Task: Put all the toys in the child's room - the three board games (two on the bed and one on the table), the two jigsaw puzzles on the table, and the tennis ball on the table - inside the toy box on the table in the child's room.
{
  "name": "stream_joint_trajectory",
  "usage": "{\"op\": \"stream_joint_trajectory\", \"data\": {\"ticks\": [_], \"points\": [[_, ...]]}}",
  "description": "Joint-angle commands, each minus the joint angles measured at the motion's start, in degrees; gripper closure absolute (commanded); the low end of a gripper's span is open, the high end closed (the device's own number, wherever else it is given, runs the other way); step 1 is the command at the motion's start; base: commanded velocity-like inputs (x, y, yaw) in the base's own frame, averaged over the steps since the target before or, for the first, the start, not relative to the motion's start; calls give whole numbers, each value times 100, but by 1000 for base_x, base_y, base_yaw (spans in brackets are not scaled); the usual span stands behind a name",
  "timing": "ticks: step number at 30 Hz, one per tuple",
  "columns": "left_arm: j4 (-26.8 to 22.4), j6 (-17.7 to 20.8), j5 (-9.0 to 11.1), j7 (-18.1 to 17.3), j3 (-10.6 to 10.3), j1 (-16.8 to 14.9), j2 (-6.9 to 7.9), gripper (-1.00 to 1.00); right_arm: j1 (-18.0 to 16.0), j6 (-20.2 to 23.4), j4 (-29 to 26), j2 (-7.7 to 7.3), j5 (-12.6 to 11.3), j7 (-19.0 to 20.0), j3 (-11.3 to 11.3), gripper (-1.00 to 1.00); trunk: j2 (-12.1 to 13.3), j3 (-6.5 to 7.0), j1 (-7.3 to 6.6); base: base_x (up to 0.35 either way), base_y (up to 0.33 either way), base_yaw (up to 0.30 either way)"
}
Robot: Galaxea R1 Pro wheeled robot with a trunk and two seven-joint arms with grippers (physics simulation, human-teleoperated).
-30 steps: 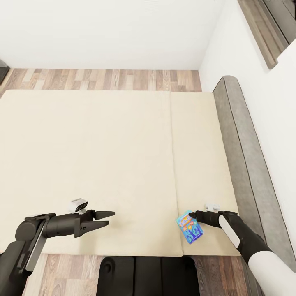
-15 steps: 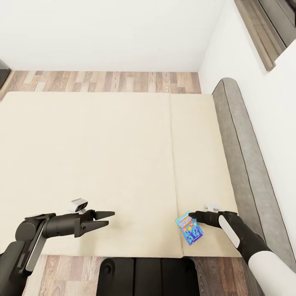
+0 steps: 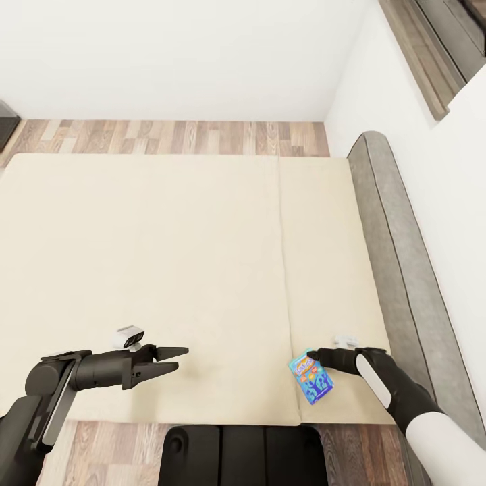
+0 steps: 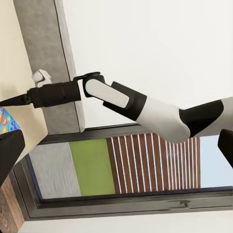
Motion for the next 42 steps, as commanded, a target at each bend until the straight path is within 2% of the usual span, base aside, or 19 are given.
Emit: {"op": "stream_joint_trajectory", "data": {"ticks": [1, 6, 22, 32, 42], "points": [[-2, 61, -3, -21, 0, -1, 1, -100, -2, 19, -4, -3, 9, 9, 75, -100, -9, -2, 3, 0, 0, 0], [-2, 61, -3, -21, 0, -1, 1, -100, -5, 19, -1, 19, 9, 6, 195, -100, -9, 9, 3, 0, 0, 0], [1, 61, -3, -21, 0, -1, 1, -100, -4, 19, 129, 50, 0, 5, 281, -100, -9, 13, 3, 0, 0, 0], [7, 61, -3, -21, 0, -1, 1, -100, -6, 15, 399, 59, 1, -2, 579, -100, -9, 13, 3, 0, 0, 0], [7, 61, -3, -21, 0, -1, 1, -100, -6, 19, 493, 60, 0, 8, 639, -100, -9, 13, 3, 0, 0, 0]]}}
